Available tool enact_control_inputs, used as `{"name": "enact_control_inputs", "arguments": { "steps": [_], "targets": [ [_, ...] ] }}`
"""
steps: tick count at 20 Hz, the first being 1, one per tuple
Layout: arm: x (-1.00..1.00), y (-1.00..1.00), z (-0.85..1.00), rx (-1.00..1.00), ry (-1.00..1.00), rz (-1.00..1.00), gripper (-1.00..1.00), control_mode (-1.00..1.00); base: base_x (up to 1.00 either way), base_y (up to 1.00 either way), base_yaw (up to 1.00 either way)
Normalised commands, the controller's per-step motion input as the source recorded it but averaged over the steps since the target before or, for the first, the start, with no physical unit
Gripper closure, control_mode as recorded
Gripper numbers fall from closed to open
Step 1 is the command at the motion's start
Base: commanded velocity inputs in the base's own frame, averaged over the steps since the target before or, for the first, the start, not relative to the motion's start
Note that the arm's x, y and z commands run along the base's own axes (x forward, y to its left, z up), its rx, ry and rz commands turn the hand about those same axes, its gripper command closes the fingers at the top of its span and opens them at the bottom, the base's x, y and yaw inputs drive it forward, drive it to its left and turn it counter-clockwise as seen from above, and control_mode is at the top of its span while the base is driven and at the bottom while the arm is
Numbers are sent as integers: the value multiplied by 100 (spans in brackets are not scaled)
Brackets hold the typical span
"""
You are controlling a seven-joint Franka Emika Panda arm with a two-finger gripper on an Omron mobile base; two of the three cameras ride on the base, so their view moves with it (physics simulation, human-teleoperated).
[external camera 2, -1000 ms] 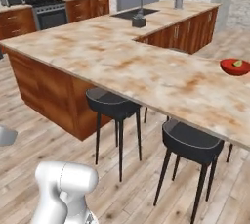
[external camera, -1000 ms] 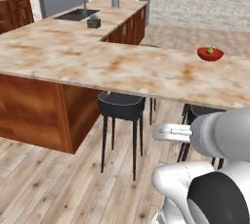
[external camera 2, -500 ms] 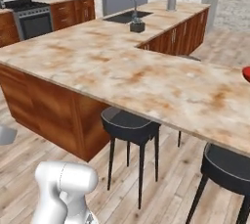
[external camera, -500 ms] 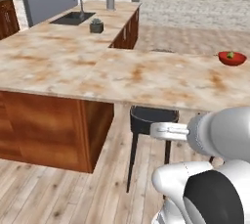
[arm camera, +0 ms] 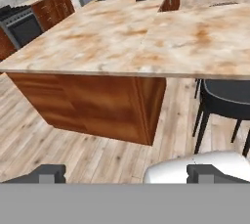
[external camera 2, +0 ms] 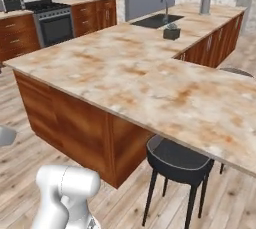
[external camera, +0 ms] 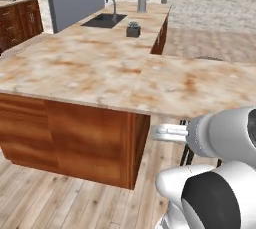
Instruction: There is a bowl on the dining counter. Grab a lemon wedge from the fridge and place it in the bowl. Then get the liquor bottle and glass cup from the cabinet and place them next to the bowl.
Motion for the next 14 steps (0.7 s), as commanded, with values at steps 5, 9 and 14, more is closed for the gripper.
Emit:
{"name": "enact_control_inputs", "arguments": {
  "steps": [5, 9, 14],
  "targets": [
    [0, 0, 0, 0, 0, 0, -100, 100, 74, 63, 37],
    [0, 0, 0, 0, 0, 0, -100, 100, 78, 63, 36],
    [0, 0, 0, 0, 0, 0, -100, 100, 95, 46, 33]
  ]
}}
